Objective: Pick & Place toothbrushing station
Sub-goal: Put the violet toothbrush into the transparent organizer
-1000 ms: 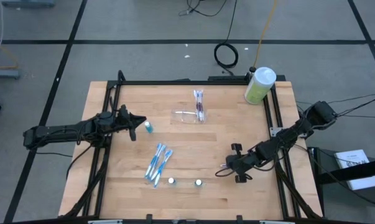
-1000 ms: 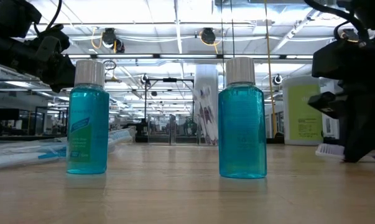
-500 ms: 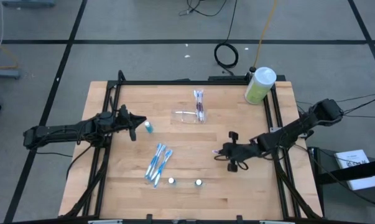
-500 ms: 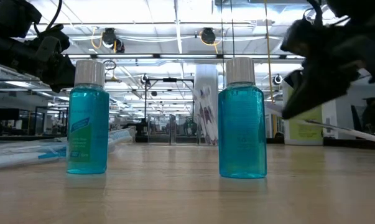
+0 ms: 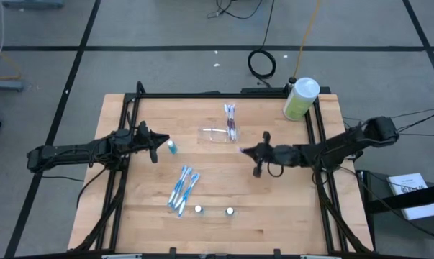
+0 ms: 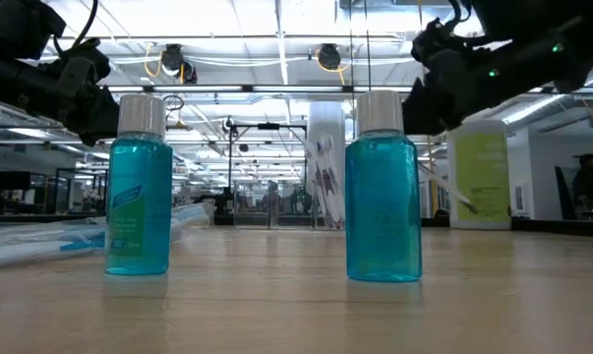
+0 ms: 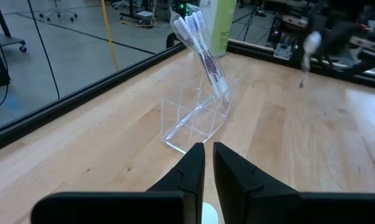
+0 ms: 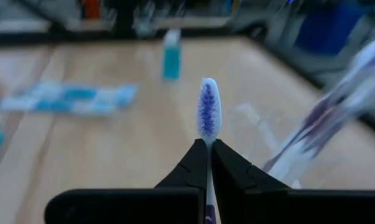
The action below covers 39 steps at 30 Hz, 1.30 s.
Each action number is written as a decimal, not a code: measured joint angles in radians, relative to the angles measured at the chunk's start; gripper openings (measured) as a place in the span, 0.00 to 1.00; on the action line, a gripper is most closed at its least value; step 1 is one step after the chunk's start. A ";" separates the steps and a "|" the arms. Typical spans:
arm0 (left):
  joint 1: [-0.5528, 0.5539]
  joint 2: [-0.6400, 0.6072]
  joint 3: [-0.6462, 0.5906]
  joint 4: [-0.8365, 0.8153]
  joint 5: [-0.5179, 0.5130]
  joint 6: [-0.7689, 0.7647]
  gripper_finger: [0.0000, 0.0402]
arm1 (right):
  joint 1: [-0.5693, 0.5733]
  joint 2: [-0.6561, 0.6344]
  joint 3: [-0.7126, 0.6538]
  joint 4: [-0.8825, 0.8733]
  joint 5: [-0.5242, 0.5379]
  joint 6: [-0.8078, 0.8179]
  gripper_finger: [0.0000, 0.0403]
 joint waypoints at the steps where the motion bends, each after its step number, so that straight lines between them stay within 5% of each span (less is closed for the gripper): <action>1: 0.000 0.000 0.000 0.000 0.000 0.000 0.09 | -0.023 0.000 -0.019 0.066 0.000 -0.018 0.00; 7: 0.000 0.000 0.000 0.000 0.000 0.000 0.09 | -0.169 -0.001 -0.104 0.420 -0.132 -0.090 0.00; 15: 0.000 0.000 0.000 0.000 0.000 0.000 0.09 | -0.324 0.004 -0.116 0.580 -0.290 -0.067 0.00; 25: 0.000 0.000 0.000 0.000 0.000 0.000 0.09 | -0.434 0.191 -0.081 0.927 -0.346 0.033 0.00; 39: 0.000 0.000 0.000 0.000 0.000 0.000 0.09 | -0.490 0.415 0.162 0.938 -0.419 0.050 0.00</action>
